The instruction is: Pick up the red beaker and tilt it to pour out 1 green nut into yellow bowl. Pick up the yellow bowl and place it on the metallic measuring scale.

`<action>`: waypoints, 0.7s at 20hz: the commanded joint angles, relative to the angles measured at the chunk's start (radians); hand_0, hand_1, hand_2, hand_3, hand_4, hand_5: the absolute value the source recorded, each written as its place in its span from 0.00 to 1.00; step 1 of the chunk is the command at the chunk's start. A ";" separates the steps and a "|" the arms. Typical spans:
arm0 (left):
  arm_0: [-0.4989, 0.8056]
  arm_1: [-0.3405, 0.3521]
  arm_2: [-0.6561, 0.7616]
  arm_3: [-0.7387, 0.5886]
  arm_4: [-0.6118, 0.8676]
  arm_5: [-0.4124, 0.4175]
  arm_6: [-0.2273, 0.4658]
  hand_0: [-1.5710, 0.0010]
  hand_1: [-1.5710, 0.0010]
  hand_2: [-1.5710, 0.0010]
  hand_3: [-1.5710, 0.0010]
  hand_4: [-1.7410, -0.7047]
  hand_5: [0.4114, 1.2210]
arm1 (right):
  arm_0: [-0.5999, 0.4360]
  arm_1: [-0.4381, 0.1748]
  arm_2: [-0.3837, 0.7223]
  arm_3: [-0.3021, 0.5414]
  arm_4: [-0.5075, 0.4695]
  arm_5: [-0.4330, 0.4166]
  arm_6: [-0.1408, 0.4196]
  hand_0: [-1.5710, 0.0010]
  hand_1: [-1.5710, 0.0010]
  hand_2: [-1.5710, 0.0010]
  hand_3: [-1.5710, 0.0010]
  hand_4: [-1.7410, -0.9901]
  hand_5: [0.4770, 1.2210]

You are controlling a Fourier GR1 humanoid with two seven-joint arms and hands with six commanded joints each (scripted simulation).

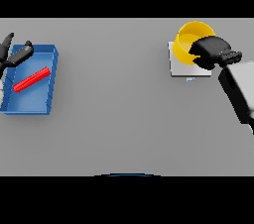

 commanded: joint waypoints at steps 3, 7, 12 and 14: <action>-0.007 0.002 0.001 -0.011 0.006 -0.004 0.005 1.00 1.00 1.00 1.00 0.86 0.48 | -0.008 0.017 0.009 0.041 0.013 -0.020 0.002 0.00 0.00 0.12 0.11 0.00 1.00; -0.001 0.009 0.005 -0.008 0.010 -0.013 -0.006 1.00 1.00 1.00 1.00 0.87 0.46 | -0.016 0.015 0.006 0.063 0.005 -0.015 -0.012 0.00 0.00 0.11 0.12 0.00 1.00; 0.004 0.012 0.007 -0.015 0.015 -0.017 -0.003 1.00 1.00 1.00 1.00 0.88 0.44 | -0.019 0.024 -0.016 0.059 -0.027 0.025 0.026 0.27 0.39 0.46 0.56 0.24 0.72; -0.012 0.004 0.007 0.009 0.012 -0.014 -0.004 1.00 1.00 1.00 1.00 0.87 0.44 | -0.009 0.022 -0.028 0.056 -0.046 0.041 0.021 0.52 0.57 0.63 0.70 0.30 0.60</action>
